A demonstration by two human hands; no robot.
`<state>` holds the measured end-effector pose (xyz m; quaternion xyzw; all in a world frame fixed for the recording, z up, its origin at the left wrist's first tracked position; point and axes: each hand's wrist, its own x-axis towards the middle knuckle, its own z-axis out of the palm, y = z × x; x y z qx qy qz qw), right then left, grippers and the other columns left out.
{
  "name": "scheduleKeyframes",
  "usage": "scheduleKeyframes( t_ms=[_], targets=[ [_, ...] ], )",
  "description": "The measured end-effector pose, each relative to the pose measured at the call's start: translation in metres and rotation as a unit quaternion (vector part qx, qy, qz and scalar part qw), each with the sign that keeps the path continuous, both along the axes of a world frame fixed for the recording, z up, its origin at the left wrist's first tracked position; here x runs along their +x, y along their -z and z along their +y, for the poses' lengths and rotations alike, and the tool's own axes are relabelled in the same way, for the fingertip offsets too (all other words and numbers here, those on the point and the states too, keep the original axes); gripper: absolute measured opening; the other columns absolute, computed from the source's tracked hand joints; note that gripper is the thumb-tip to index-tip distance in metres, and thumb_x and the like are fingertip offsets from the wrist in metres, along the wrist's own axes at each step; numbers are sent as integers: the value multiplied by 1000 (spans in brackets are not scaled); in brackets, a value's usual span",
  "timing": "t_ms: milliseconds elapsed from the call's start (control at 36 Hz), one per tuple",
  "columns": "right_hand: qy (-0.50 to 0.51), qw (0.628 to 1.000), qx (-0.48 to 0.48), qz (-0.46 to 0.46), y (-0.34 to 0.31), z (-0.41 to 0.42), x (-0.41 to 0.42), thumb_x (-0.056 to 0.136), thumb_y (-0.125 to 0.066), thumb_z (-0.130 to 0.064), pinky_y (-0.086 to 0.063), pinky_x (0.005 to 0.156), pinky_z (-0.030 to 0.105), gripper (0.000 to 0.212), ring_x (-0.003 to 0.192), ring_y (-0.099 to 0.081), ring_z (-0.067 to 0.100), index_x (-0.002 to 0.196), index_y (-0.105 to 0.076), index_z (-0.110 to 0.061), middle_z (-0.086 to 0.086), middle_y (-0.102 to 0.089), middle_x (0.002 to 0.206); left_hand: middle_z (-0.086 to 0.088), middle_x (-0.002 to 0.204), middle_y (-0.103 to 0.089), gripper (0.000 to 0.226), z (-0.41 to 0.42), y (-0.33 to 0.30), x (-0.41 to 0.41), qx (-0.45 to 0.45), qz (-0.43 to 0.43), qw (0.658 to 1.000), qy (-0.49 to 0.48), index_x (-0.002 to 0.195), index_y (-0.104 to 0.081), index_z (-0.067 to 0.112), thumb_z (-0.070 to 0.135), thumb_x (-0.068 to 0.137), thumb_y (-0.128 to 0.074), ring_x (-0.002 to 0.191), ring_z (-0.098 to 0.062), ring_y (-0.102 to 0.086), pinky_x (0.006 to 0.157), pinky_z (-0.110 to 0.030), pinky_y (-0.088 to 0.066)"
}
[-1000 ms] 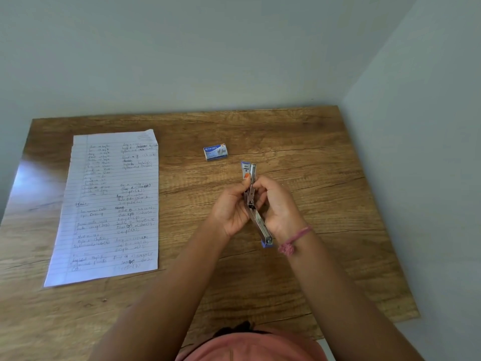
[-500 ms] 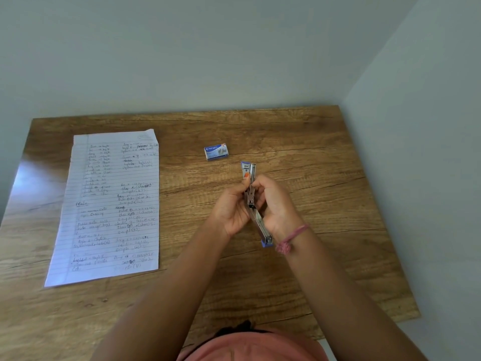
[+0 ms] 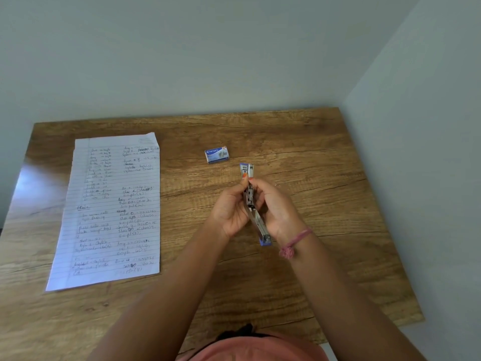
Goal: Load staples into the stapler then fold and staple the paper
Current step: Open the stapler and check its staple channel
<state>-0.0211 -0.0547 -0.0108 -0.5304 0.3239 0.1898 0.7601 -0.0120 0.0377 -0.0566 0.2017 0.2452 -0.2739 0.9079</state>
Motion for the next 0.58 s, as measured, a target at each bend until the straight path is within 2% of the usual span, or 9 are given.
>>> scheduleKeyframes(
  t_ms=[56, 83, 139, 222, 250, 306, 389, 500, 583],
  targets=[
    [-2, 1000, 0, -10, 1, -2, -2, 88, -66, -18, -57, 71, 32, 29, 83, -67, 17, 111, -66, -1, 3, -70, 84, -19, 96, -69, 31, 1, 0, 1, -5, -5, 1000, 2, 104, -60, -4, 20, 85, -57, 80, -21, -68, 66, -28, -60],
    [-4, 1000, -6, -14, 2, -3, -2, 88, -66, -18, -54, 80, 36, 29, 87, -64, 19, 112, -65, -2, 4, -69, 86, -19, 94, -70, 31, 1, 0, 1, -4, -8, 1000, 4, 102, -61, -3, 20, 82, -59, 76, -20, -70, 65, -28, -60],
    [-15, 999, -25, -18, 3, -6, -3, 87, -66, -17, -48, 84, 39, 27, 86, -58, 22, 110, -66, -3, 6, -66, 87, -18, 91, -71, 31, 1, -1, 2, -5, -8, 1000, 5, 100, -62, -3, 20, 79, -60, 73, -20, -71, 65, -28, -60],
    [-26, 999, -40, -25, 3, -10, -2, 87, -66, -17, -45, 79, 34, 4, 71, -55, 16, 90, -66, -14, 2, -60, 73, -19, 94, -71, 33, 2, 0, 2, -16, -6, 1000, 8, 102, -63, -4, 20, 79, -61, 78, -20, -70, 73, -29, -58],
    [-22, 998, -51, -36, 4, -11, -1, 86, -66, -16, -46, 76, 31, 3, 67, -55, 13, 85, -64, -17, 0, -60, 69, -18, 93, -71, 34, 2, 0, 3, -17, -8, 1000, 11, 104, -62, -4, 20, 79, -60, 79, -20, -69, 74, -29, -58],
    [-16, 995, -75, -60, 6, -13, 2, 86, -66, -15, -46, 71, 27, 3, 65, -58, 8, 89, -66, -16, -7, -62, 63, -16, 87, -71, 32, 3, 0, 3, -19, -5, 1000, 15, 103, -62, -4, 19, 80, -60, 74, -19, -70, 76, -30, -57],
    [-14, 995, -77, -70, 4, -13, 9, 85, -66, -16, -48, 61, 20, 18, 62, -60, 2, 100, -70, -10, -11, -66, 62, -15, 81, -69, 29, 3, -1, 2, -35, 3, 999, 15, 102, -62, -4, 16, 82, -58, 71, -19, -70, 78, -32, -57],
    [-9, 998, -48, -33, 0, -7, 16, 81, -68, -19, -48, 49, 18, 9, 49, -55, 3, 77, -72, -11, -7, -62, 57, -16, 81, -69, 26, 3, -2, 1, -35, 7, 999, 13, 100, -63, -5, 15, 84, -57, 69, -18, -70, 73, -32, -59],
    [1, 999, -41, -10, -3, -2, 19, 81, -67, -20, -44, 49, 21, 17, 44, -49, 4, 64, -65, -15, -6, -55, 53, -15, 78, -69, 23, 2, -2, 2, -18, 11, 1000, 16, 97, -65, -3, 17, 93, -53, 67, -18, -70, 68, -30, -61]
  ],
)
